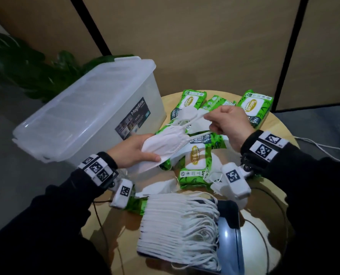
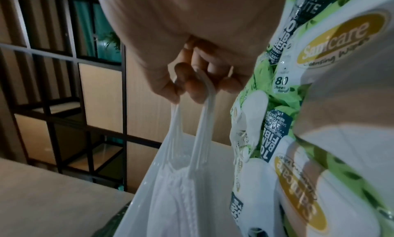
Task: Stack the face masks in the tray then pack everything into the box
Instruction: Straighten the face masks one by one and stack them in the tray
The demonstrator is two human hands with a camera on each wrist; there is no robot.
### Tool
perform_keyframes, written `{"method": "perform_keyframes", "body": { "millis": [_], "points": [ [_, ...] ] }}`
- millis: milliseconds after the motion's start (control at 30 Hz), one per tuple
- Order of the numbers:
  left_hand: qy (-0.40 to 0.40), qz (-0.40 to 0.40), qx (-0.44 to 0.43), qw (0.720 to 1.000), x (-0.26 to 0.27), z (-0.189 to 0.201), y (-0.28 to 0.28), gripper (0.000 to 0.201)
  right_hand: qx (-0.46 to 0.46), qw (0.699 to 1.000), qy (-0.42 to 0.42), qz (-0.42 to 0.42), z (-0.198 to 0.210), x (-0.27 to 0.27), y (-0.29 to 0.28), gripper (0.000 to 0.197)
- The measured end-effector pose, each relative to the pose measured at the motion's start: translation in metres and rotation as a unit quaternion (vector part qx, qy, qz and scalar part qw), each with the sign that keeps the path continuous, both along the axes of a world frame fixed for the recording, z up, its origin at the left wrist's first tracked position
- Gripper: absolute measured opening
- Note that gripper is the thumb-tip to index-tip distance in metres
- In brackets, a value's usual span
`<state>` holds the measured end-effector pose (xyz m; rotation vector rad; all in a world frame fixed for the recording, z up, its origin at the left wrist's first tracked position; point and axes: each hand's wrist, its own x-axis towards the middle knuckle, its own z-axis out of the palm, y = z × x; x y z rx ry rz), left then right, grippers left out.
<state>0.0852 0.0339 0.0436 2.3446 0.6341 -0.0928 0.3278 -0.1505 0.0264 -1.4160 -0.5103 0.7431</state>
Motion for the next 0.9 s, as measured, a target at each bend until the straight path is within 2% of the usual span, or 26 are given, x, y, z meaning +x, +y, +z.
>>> {"method": "perform_keyframes", "body": {
  "millis": [133,233,333,433,533,600,767,900],
  "points": [
    [-0.029,0.043,-0.007,0.999,-0.008,-0.025,0.001,0.069,-0.026,0.993,-0.107,0.052,0.003,-0.022,0.009,0.019],
    [-0.016,0.029,-0.009,0.999,-0.006,-0.027,0.000,0.049,-0.058,0.976,-0.206,0.041,0.000,-0.037,0.019,0.020],
    [-0.051,0.051,-0.006,0.997,-0.001,-0.012,0.006,0.045,-0.073,0.948,-0.308,0.041,0.001,-0.050,0.024,0.016],
    [-0.110,0.121,-0.097,0.982,0.002,-0.013,0.008,0.035,-0.053,0.910,-0.405,0.072,0.005,-0.069,0.028,0.009],
    [-0.177,0.169,-0.178,0.953,0.007,-0.024,-0.002,0.039,-0.071,0.865,-0.482,0.119,0.008,-0.079,0.030,0.018],
    [-0.217,0.194,-0.178,0.940,0.011,-0.022,-0.007,0.043,-0.068,0.863,-0.487,0.117,0.011,-0.080,0.031,0.026],
    [-0.315,0.216,-0.142,0.913,0.016,-0.001,-0.018,0.051,0.035,0.912,-0.404,0.052,0.028,-0.086,0.029,0.038],
    [-0.359,0.228,-0.097,0.900,0.014,0.008,-0.026,0.049,0.118,0.941,-0.315,0.041,0.032,-0.093,0.028,0.035]
  ]
}}
